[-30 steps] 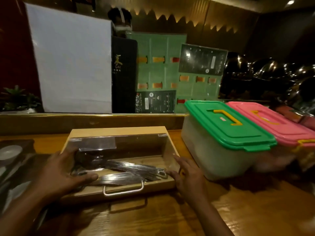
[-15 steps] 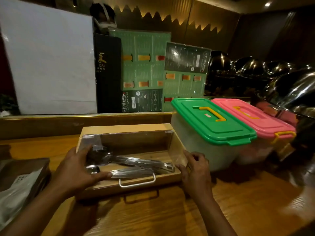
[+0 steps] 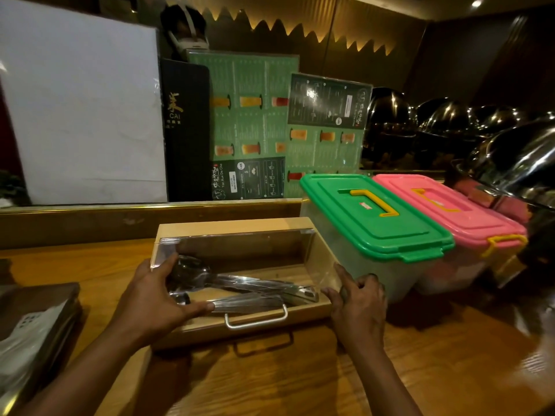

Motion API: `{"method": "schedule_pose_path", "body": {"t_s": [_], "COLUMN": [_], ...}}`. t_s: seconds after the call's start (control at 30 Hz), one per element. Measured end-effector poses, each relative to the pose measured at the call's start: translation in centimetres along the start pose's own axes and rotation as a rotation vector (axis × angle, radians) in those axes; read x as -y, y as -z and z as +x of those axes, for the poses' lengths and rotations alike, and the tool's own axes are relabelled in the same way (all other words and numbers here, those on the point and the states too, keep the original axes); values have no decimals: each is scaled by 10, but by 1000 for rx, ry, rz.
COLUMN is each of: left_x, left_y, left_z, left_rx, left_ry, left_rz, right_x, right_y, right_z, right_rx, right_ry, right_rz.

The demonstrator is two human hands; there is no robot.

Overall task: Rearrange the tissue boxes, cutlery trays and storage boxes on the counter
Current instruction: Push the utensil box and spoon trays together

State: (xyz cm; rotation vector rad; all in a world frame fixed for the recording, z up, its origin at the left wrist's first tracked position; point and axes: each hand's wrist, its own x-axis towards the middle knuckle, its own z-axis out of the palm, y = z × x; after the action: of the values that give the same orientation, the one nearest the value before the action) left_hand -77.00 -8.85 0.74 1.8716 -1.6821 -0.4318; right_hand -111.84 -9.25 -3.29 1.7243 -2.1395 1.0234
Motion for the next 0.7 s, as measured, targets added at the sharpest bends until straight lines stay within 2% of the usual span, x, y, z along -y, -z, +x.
{"method": "schedule_pose_path", "body": {"t_s": [0.3, 0.7], "left_x": [-7, -2], "left_y": [-6, -9], "left_z": [-4, -1], "left_rx": [-34, -4], "left_ry": [-9, 2], "left_rz": [-5, 5], "right_x": [-3, -3], "right_y": [-3, -2], "right_z": [7, 7], "right_rx": [37, 64], "right_ry": [-27, -38], "right_rz": [-100, -114]}}
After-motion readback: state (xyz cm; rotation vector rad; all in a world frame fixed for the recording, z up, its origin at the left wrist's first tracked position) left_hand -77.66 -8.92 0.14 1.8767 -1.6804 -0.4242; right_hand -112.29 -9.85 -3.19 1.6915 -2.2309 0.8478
